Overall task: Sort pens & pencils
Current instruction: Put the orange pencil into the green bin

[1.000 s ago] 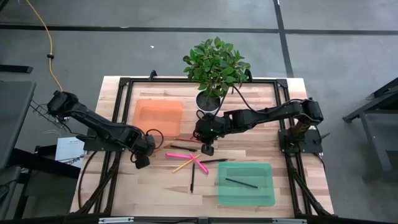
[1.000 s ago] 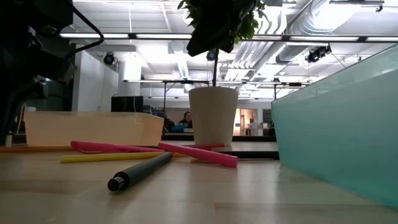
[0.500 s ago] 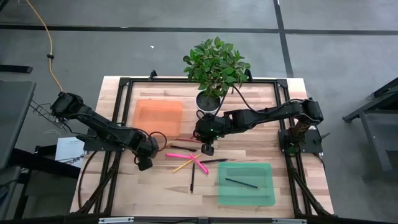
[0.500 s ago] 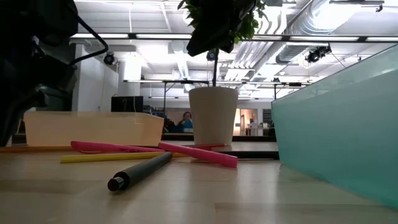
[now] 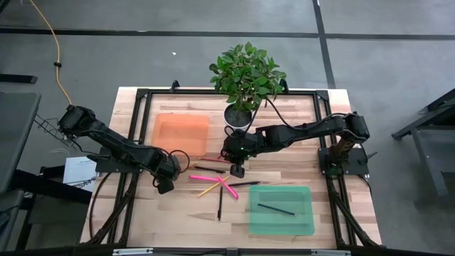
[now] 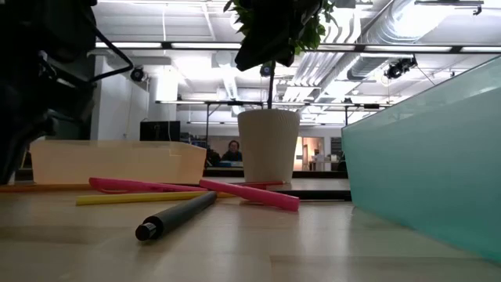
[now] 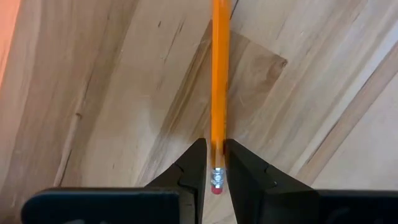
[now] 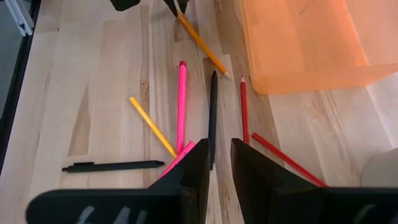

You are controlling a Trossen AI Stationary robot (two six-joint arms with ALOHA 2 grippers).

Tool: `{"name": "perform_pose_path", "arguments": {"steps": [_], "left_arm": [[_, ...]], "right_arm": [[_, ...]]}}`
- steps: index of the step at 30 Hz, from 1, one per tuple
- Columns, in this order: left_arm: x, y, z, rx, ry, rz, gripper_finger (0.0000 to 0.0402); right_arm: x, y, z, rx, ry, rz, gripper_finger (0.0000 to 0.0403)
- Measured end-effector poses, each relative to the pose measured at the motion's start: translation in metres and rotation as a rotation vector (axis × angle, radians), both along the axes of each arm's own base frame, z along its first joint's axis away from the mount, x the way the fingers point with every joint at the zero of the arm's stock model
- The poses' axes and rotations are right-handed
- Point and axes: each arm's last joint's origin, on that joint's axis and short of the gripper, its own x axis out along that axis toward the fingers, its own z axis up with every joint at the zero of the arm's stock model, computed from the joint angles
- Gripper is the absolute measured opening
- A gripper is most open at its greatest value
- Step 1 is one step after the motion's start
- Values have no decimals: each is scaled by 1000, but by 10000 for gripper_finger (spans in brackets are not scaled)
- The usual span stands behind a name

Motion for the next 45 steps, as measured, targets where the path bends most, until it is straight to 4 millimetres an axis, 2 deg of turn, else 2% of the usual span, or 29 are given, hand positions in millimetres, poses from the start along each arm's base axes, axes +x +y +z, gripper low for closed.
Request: {"name": "perform_pose_path", "arguments": {"steps": [45], "left_arm": [[-3, 0, -5, -37, 11, 43, 46]], "right_arm": [[0, 0, 0, -12, 0, 13, 57]]}}
